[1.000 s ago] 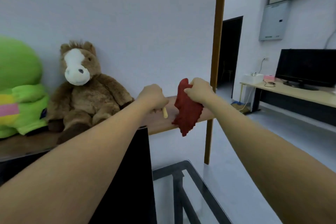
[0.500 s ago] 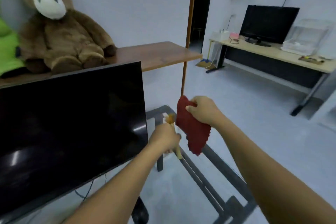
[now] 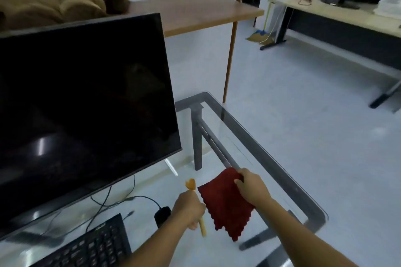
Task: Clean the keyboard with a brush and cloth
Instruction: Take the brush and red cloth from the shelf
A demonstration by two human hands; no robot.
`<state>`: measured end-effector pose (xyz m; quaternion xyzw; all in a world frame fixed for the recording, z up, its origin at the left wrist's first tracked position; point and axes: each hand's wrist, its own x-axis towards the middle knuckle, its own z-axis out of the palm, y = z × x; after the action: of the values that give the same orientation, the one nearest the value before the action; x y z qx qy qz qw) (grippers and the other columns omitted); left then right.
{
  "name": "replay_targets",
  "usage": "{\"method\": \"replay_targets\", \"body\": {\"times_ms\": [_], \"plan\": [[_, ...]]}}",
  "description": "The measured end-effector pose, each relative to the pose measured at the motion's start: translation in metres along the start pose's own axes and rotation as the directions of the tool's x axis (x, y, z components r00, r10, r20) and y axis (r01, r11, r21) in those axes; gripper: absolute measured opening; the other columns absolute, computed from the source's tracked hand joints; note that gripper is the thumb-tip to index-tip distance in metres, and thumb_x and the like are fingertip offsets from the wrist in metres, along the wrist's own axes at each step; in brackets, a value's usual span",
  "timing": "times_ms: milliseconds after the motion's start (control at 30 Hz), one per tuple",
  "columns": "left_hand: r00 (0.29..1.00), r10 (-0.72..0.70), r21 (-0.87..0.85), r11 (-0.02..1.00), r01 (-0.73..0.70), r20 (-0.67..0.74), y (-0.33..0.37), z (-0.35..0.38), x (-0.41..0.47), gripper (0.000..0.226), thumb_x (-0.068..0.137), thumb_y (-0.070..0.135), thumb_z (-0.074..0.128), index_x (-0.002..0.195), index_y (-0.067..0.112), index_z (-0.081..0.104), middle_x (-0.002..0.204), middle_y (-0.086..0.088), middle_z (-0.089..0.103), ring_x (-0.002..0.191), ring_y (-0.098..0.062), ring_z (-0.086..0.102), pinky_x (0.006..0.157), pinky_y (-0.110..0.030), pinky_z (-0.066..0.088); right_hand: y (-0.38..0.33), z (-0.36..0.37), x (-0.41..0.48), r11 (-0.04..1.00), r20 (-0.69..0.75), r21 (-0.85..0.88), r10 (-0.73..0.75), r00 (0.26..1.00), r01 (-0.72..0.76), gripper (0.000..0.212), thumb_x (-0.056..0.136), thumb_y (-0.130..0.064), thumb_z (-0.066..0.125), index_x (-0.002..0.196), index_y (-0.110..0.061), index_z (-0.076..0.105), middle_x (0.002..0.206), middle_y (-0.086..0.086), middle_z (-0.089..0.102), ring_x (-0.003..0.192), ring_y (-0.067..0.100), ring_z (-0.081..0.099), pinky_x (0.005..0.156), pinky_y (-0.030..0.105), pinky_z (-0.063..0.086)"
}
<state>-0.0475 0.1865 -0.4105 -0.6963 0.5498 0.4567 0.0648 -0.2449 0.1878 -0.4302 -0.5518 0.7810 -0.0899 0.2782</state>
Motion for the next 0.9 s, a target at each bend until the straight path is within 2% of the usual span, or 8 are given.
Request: {"method": "replay_targets", "body": {"times_ms": [100, 200, 367, 500, 567, 633, 767, 900], "plan": [[1.000, 0.012, 0.020, 1.000, -0.012, -0.009, 0.002, 0.011, 0.008, 0.017, 0.087, 0.016, 0.048, 0.081, 0.004, 0.059, 0.065, -0.012, 0.068, 0.052, -0.021, 0.067, 0.057, -0.029, 0.060, 0.009, 0.013, 0.000, 0.958, -0.174, -0.240, -0.203, 0.964, 0.158, 0.050, 0.096, -0.030, 0.053, 0.143, -0.016, 0.040, 0.146, 0.006, 0.044, 0.131, 0.025, 0.044, 0.108, 0.039, 0.036], [0.999, 0.017, 0.032, 0.999, -0.015, -0.051, 0.000, 0.017, 0.012, 0.016, 0.086, 0.018, 0.048, 0.083, 0.008, 0.060, 0.068, -0.010, 0.070, 0.054, -0.021, 0.070, 0.057, -0.031, 0.060, 0.013, 0.039, -0.009, 0.882, -0.084, -0.294, -0.407, 0.909, 0.368, 0.056, 0.099, -0.040, 0.045, 0.150, -0.020, 0.034, 0.159, 0.002, 0.028, 0.146, 0.024, 0.028, 0.119, 0.043, 0.020], [0.994, 0.012, 0.012, 1.000, -0.010, -0.105, -0.003, 0.023, 0.015, 0.014, 0.090, 0.026, 0.056, 0.097, 0.014, 0.056, 0.086, -0.006, 0.070, 0.067, -0.021, 0.071, 0.062, -0.030, 0.061, 0.022, 0.079, -0.021, 0.842, -0.016, -0.409, -0.392, 0.920, 0.352, 0.055, 0.098, -0.048, 0.030, 0.142, -0.019, 0.049, 0.150, 0.007, 0.044, 0.138, 0.028, 0.043, 0.119, 0.041, 0.006], [0.995, 0.009, -0.059, 0.998, -0.014, -0.095, -0.006, 0.019, 0.014, 0.010, 0.089, 0.024, 0.054, 0.092, 0.015, 0.056, 0.085, -0.007, 0.069, 0.065, -0.021, 0.071, 0.060, -0.033, 0.061, 0.012, 0.082, -0.020, 0.842, -0.066, -0.432, -0.386, 0.920, 0.322, 0.052, 0.102, -0.041, 0.026, 0.133, -0.016, 0.059, 0.141, 0.010, 0.055, 0.130, 0.032, 0.052, 0.116, 0.050, 0.028], [0.996, 0.003, -0.113, 0.993, -0.013, -0.091, -0.008, 0.012, 0.011, 0.014, 0.091, 0.027, 0.055, 0.094, 0.014, 0.057, 0.085, -0.006, 0.070, 0.065, -0.019, 0.071, 0.060, -0.030, 0.061, 0.000, 0.082, -0.024, 0.835, -0.060, -0.377, -0.453, 0.889, 0.400, 0.042, 0.094, -0.032, 0.055, 0.134, -0.017, 0.057, 0.139, 0.009, 0.057, 0.127, 0.030, 0.056, 0.107, 0.051, 0.037], [0.996, -0.002, -0.209, 0.978, -0.018, -0.095, -0.012, -0.001, 0.005, 0.022, 0.092, 0.032, 0.055, 0.090, 0.011, 0.060, 0.078, -0.006, 0.071, 0.058, -0.016, 0.070, 0.055, -0.028, 0.060, -0.017, 0.085, -0.034, 0.788, -0.014, -0.246, -0.585, 0.811, 0.564, 0.059, 0.086, -0.019, 0.070, 0.140, -0.019, 0.049, 0.141, 0.006, 0.054, 0.128, 0.023, 0.053, 0.108, 0.045, 0.044], [0.995, -0.011, -0.390, 0.920, -0.029, -0.100, -0.039, -0.041, -0.013, 0.029, 0.091, 0.031, 0.056, 0.087, 0.005, 0.067, 0.070, -0.010, 0.073, 0.051, -0.016, 0.068, 0.048, -0.023, 0.054, -0.062, 0.085, -0.056, 0.692, -0.154, -0.031, -0.716, 0.681, 0.721, 0.055, 0.079, -0.008, 0.076, 0.130, -0.015, 0.058, 0.125, 0.002, 0.063, 0.111, 0.013, 0.059, 0.097, 0.025, 0.050], [1.000, -0.014, -0.575, 0.818, 0.002, -0.017, -0.084, -0.082, -0.041, 0.023, 0.086, 0.021, 0.063, 0.090, 0.000, 0.068, 0.073, -0.014, 0.073, 0.051, -0.015, 0.062, 0.049, -0.023, 0.050, -0.108, 0.093, -0.079, 0.583, -0.247, 0.055, -0.778, 0.577, 0.810, 0.044, 0.080, -0.006, 0.074, 0.121, -0.013, 0.062, 0.114, 0.002, 0.064, 0.105, 0.010, 0.057, 0.096, 0.011, 0.042]]}}
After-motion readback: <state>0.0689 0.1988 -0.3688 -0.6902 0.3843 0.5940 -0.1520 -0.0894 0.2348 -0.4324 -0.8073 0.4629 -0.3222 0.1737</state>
